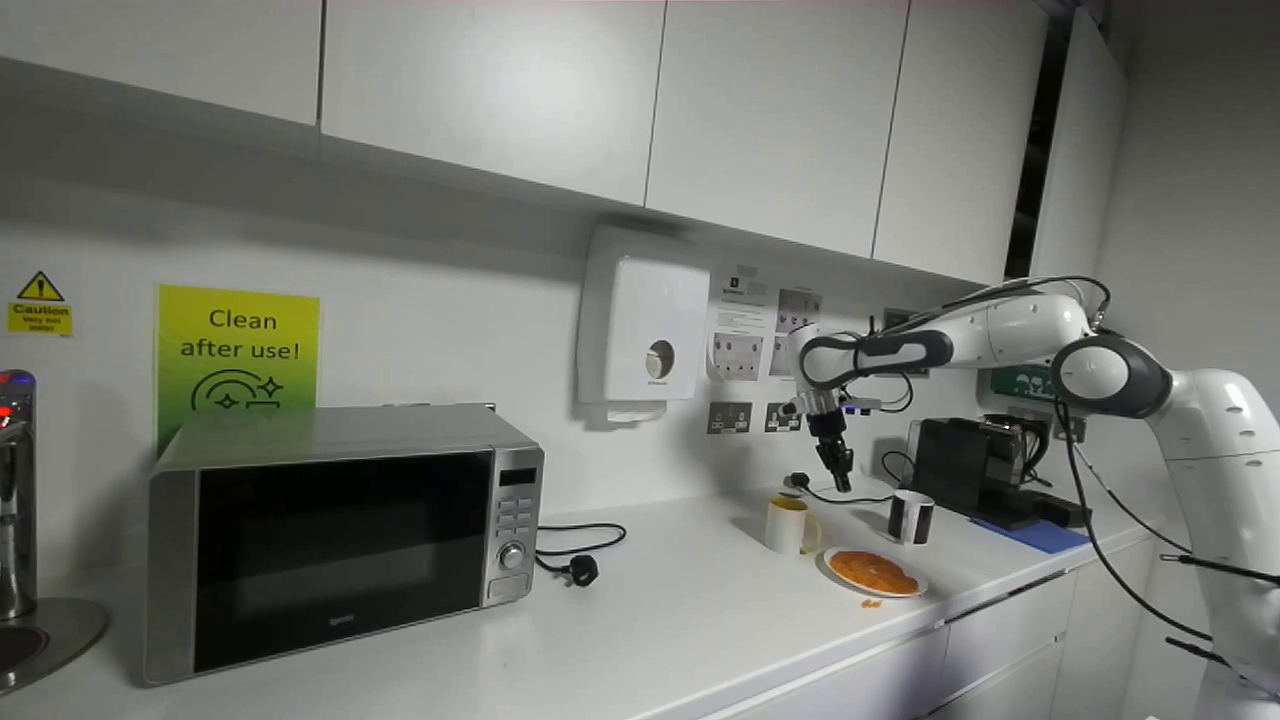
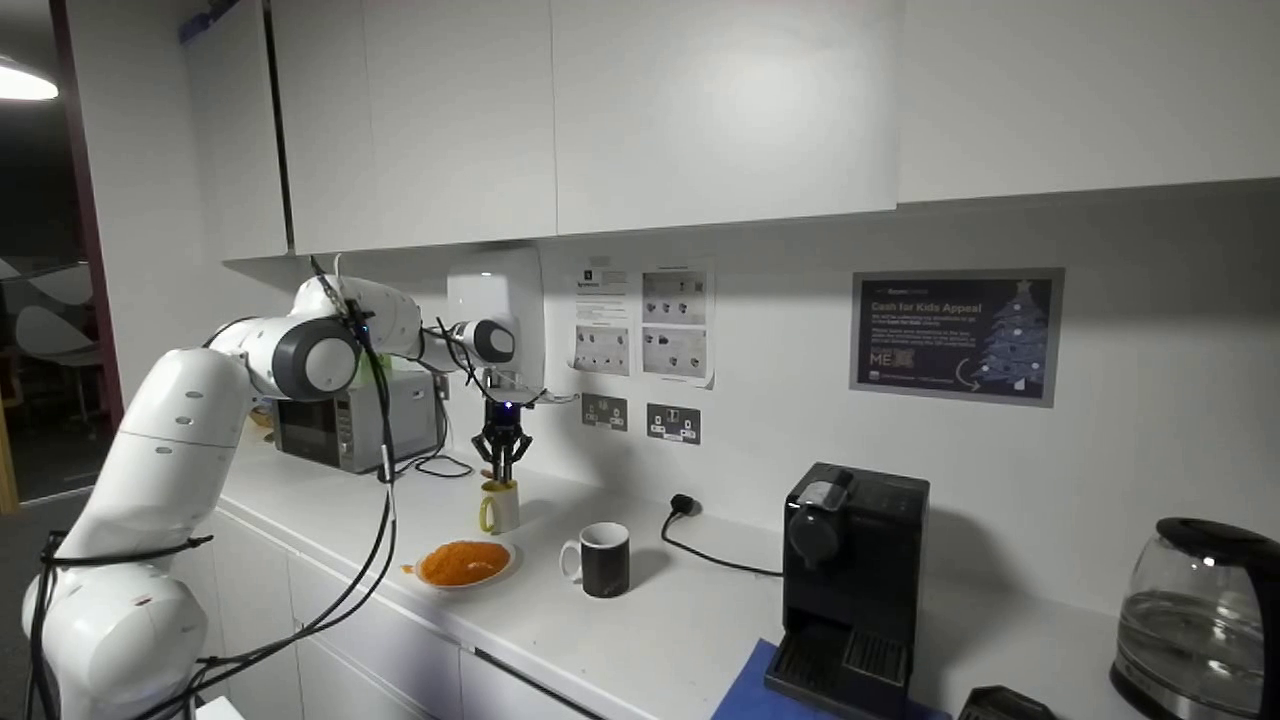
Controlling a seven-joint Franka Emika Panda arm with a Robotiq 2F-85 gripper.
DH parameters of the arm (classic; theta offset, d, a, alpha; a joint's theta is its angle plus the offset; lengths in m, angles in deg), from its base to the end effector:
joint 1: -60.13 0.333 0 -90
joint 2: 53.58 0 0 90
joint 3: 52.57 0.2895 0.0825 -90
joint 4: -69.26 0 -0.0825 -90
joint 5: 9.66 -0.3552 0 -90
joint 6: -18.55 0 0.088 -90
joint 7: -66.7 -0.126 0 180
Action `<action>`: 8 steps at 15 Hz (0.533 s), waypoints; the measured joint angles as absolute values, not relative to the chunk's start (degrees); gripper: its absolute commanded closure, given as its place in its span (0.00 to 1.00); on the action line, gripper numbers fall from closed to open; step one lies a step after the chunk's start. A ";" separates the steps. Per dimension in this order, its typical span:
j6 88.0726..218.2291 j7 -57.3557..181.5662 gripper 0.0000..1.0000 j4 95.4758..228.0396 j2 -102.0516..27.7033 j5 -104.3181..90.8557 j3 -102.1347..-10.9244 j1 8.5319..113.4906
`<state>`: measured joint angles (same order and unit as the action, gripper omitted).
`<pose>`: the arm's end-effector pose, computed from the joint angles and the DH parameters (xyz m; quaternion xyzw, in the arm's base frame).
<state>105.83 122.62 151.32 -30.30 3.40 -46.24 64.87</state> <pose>0.5957 0.0778 0.4081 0.8140 0.5523 -0.1779 0.0250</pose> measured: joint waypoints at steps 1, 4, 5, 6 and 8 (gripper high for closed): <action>105.79 122.62 0.97 151.16 -30.26 2.96 -46.24 64.68; 105.10 122.62 0.97 150.57 -30.13 2.00 -46.29 64.20; 104.57 122.62 0.97 150.31 -30.08 1.80 -46.29 64.03; 104.11 122.62 0.97 150.13 -30.07 1.60 -46.29 63.86; 103.40 122.62 0.97 149.77 -30.04 0.84 -46.30 63.51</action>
